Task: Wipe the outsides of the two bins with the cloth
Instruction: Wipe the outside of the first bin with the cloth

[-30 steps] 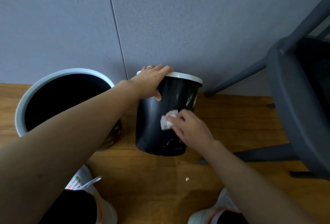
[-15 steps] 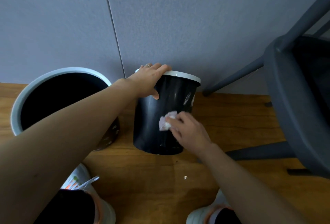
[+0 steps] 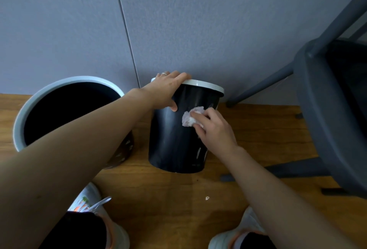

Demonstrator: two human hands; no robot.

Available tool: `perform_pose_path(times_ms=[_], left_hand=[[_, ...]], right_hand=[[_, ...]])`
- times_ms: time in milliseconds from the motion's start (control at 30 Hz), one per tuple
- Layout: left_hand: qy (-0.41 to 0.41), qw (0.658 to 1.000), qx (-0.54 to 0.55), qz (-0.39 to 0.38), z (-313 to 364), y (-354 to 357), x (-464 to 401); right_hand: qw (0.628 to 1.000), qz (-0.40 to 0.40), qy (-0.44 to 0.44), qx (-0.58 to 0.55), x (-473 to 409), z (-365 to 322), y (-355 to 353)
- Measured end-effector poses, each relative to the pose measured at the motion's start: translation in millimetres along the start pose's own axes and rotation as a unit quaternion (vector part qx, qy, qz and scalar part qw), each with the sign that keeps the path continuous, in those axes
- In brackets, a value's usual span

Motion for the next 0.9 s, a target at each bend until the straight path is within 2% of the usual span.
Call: perform_pose_path(times_ms=[67, 167, 233, 367, 567, 833, 900], left_hand=[[-0.002, 1.000, -0.001, -0.001, -0.9, 0.1, -0.4], [-0.007, 1.000, 0.007, 0.002, -4.4, -0.4, 0.2], [-0.006, 1.000, 0.018, 0.006, -5.0, -0.3, 0.7], [-0.016, 0.999, 0.042, 0.004, -7.4, -1.1, 1.3], [-0.071, 0.995, 0.074, 0.016, -13.4, -0.4, 6.2], [-0.066, 0.983, 0.171, 0.028, -14.4, -4.1, 8.9], [-0.060, 0.986, 0.152, 0.031, -12.3, -6.3, 5.7]], right_hand=[[0.998, -0.055, -0.016, -0.003, 13.4, -5.0, 12.5], [0.982, -0.168, -0.086, -0.014, 56.5, -19.4, 39.1], [0.974, -0.191, -0.113, -0.040, 73.6, -24.1, 44.7], [0.977, -0.171, -0.113, -0.059, 71.9, -17.9, 42.6], [0.987, -0.125, -0.046, -0.088, 65.7, -6.4, 39.3], [0.990, -0.103, -0.055, -0.084, 65.4, -8.1, 37.1], [0.990, -0.105, -0.056, -0.076, 65.7, -7.8, 37.2]])
Point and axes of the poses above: each hand's wrist, its own x-axis away from the middle knuckle, its own y-axis out of the palm, z = x × y, the point moved 6 cm from there along -x, towards the middle knuckle
